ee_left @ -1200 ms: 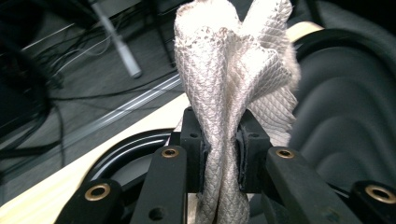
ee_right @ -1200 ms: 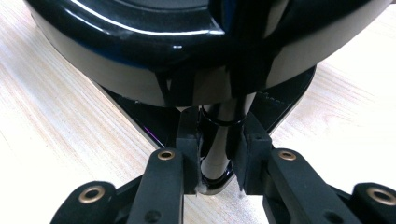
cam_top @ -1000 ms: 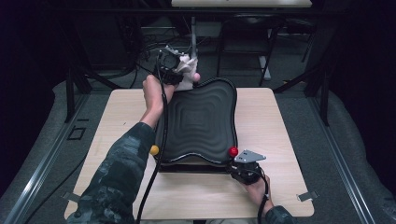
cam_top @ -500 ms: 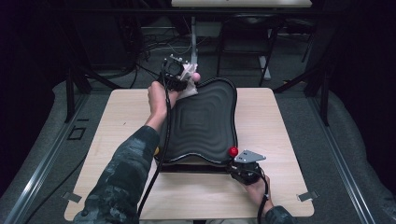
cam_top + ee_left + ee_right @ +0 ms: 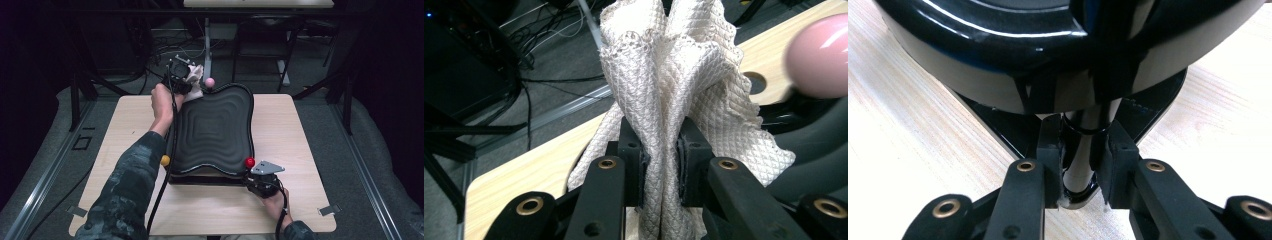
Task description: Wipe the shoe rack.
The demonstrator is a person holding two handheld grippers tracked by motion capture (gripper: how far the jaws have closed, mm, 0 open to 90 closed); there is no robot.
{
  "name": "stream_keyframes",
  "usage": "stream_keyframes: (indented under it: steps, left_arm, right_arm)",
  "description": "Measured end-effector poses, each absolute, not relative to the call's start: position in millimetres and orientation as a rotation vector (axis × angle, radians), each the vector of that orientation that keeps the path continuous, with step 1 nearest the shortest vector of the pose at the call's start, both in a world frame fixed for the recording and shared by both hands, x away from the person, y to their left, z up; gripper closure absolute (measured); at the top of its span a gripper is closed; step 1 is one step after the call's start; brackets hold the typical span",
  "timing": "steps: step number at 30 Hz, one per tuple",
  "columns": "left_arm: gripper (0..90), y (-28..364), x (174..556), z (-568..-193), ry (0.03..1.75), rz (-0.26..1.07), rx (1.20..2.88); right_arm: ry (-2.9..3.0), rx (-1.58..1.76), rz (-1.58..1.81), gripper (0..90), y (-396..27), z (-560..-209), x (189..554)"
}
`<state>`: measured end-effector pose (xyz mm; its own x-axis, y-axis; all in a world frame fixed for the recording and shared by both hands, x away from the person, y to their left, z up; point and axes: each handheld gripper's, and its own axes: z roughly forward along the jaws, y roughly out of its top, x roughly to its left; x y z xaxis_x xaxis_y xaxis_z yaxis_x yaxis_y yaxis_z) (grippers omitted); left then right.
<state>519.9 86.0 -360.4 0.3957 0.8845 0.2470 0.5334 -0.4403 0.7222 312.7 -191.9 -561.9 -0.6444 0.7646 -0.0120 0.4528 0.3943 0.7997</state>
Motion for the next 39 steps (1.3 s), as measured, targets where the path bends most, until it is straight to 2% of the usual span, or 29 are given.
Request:
stream_keyframes:
  steps: [8,19,39]
  left_arm:
    - [77.1,103,522,-357,1.246,0.858,2.111]
    - [77.1,128,521,-358,1.302,0.79,2.095]
    - [77.5,149,506,-366,1.311,0.712,2.104]
  right_arm:
    - [2.28,1.055,1.122,74.3,-192,-561,313]
    - [2.278,1.058,1.135,74.3,-192,-562,313]
    - [2.282,1.066,1.138,74.1,-191,-563,314]
